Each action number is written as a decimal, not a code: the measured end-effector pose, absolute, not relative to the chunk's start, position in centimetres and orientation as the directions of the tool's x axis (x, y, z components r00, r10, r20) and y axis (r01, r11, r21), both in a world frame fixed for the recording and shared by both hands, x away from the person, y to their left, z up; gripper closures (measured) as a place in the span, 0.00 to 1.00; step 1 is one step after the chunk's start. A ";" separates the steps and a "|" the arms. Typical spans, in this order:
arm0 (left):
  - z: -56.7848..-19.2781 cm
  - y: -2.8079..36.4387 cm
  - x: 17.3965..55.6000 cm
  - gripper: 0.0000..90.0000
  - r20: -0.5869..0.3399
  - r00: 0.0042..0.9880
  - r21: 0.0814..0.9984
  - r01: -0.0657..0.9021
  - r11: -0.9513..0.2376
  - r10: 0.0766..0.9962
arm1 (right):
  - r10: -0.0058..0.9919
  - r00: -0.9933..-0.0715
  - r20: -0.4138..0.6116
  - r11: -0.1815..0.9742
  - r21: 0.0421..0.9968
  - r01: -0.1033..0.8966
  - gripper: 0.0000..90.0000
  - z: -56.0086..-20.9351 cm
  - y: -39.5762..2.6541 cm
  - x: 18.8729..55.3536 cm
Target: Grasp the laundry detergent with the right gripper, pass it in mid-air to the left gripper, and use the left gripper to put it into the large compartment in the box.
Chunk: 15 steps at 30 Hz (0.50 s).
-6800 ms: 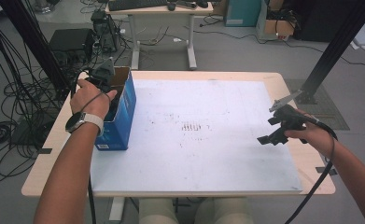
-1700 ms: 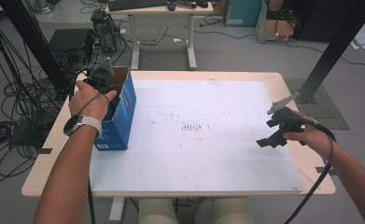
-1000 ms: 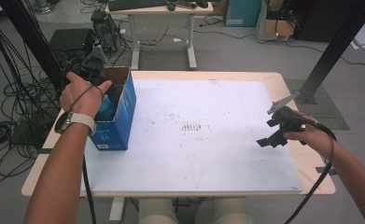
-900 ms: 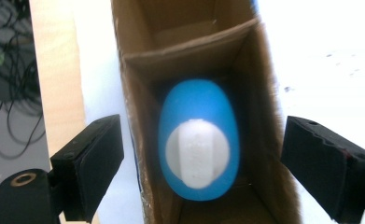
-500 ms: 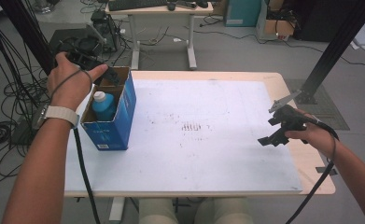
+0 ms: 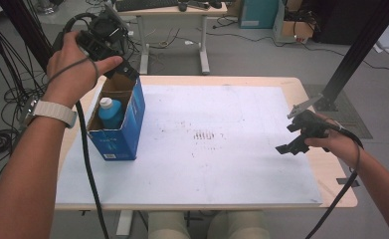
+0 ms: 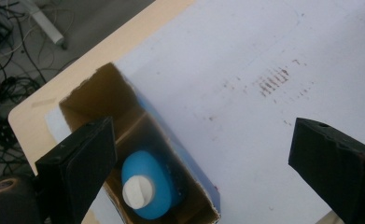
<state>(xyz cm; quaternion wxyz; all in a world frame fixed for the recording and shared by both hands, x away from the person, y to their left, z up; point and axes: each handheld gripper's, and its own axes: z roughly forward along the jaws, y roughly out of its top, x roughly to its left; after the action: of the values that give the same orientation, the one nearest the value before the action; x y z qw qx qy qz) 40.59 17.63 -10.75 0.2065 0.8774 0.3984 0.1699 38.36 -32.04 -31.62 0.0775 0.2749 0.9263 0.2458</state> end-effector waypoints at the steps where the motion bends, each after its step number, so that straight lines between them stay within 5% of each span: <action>1: -10.6 17.4 40.6 0.09 0.142 0.635 0.492 0.620 -0.611 0.759 | 0.548 -0.836 -0.009 0.727 0.498 0.472 0.02 -31.6 -32.1 38.3; 15: -11.3 12.7 40.1 0.09 0.147 0.762 0.453 0.515 -0.728 0.631 | 0.551 -0.834 -0.015 0.726 0.501 0.471 0.02 -31.1 -31.8 37.9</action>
<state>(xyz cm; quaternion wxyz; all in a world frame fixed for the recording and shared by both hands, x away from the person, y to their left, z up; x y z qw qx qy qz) 40.06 12.69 -11.31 0.1968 0.9178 0.3120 0.1470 37.94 -31.85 -31.13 0.0816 0.2760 0.9255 0.2463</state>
